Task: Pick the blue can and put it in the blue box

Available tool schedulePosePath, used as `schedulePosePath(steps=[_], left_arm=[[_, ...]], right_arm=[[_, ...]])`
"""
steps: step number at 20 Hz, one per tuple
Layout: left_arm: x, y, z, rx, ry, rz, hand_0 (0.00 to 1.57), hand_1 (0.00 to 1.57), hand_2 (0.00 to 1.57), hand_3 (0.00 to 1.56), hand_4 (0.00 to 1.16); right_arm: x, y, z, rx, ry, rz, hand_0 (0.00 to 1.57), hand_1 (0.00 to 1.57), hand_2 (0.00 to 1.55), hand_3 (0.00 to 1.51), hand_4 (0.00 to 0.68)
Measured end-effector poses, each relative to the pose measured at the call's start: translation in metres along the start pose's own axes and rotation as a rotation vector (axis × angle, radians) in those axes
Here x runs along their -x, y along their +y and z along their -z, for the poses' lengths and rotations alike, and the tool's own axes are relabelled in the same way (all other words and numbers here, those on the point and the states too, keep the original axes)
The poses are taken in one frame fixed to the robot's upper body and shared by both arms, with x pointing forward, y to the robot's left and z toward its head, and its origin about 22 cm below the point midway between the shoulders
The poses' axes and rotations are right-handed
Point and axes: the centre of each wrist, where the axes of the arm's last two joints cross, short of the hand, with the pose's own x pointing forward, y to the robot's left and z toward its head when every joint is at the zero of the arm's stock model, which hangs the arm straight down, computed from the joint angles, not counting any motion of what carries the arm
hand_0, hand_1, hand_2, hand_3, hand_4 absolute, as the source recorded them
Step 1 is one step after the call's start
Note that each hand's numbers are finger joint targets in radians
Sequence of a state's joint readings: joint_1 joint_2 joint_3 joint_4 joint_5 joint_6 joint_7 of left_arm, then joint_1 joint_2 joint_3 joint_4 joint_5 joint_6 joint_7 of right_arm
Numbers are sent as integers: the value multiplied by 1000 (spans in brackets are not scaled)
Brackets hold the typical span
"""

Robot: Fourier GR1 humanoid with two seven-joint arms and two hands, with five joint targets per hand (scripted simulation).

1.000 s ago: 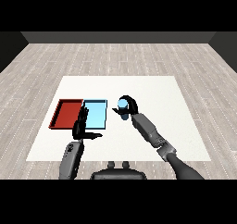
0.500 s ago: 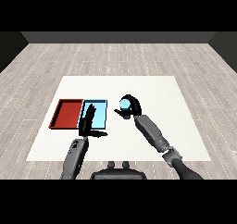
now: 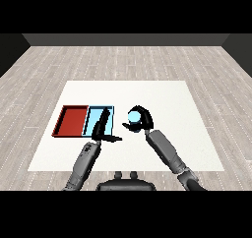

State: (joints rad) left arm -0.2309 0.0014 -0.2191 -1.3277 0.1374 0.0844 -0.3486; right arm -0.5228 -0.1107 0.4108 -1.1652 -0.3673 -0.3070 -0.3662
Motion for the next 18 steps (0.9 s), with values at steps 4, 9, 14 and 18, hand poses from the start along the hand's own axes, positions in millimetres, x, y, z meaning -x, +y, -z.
schedulePosePath(steps=[4,9,14,18], left_arm=[[9,-8,4,10,20,-1,0,0,0,0,0],[17,-20,0,20,56,-8,0,0,0,0,0],[26,-33,5,29,88,2,0,0,0,0,0],[36,-35,7,32,113,7,0,0,0,0,0]], right_arm=[[-1,-1,-3,-8,-8,0,1414,1414,1445,1414,660],[-6,-1,4,-37,-14,9,1407,1407,1445,1408,665],[-3,12,4,-55,-25,10,1399,1399,1445,1408,675],[-7,15,5,-67,-30,13,1394,1394,1453,1415,680]])
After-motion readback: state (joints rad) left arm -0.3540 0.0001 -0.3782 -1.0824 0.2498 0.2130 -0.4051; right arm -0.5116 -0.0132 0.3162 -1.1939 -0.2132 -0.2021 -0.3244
